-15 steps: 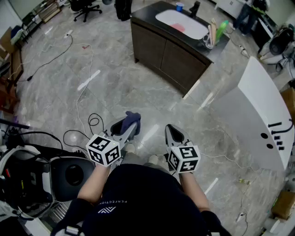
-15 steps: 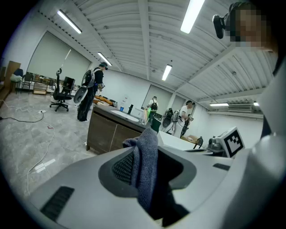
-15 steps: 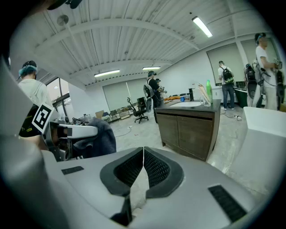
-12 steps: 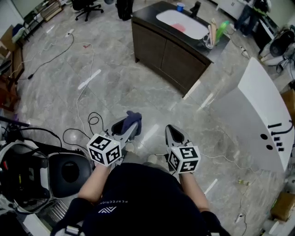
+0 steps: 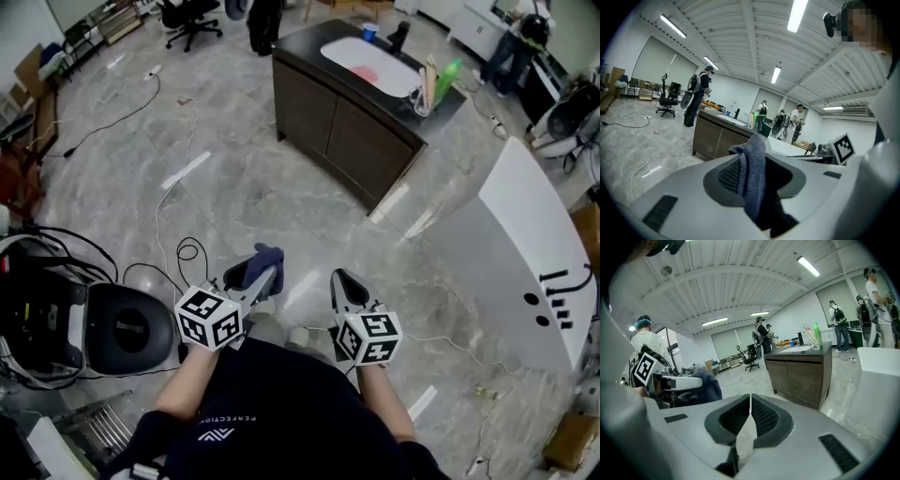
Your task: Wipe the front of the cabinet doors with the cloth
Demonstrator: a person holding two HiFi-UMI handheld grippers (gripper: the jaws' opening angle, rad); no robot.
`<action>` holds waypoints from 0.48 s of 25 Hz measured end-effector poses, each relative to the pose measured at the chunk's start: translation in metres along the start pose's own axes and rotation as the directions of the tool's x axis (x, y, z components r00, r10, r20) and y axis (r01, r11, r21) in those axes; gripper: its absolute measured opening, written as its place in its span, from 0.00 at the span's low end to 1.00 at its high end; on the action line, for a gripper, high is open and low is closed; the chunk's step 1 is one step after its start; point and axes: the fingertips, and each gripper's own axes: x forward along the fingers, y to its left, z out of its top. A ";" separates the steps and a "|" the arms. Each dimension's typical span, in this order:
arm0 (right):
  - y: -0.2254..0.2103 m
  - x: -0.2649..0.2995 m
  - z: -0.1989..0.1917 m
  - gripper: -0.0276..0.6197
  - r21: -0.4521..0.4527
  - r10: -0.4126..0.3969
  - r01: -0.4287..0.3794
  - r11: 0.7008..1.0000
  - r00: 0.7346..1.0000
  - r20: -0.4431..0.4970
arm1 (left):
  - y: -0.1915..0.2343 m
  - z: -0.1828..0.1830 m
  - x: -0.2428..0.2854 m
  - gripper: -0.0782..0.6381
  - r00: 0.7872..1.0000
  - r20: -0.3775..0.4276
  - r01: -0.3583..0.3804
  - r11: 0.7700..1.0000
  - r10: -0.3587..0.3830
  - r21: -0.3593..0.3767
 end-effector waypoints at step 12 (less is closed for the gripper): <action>-0.008 0.022 0.002 0.10 0.035 -0.024 0.024 0.999 1.000 -0.005 | 0.020 0.018 0.018 0.28 1.000 0.007 0.004 1.000 -0.004 0.019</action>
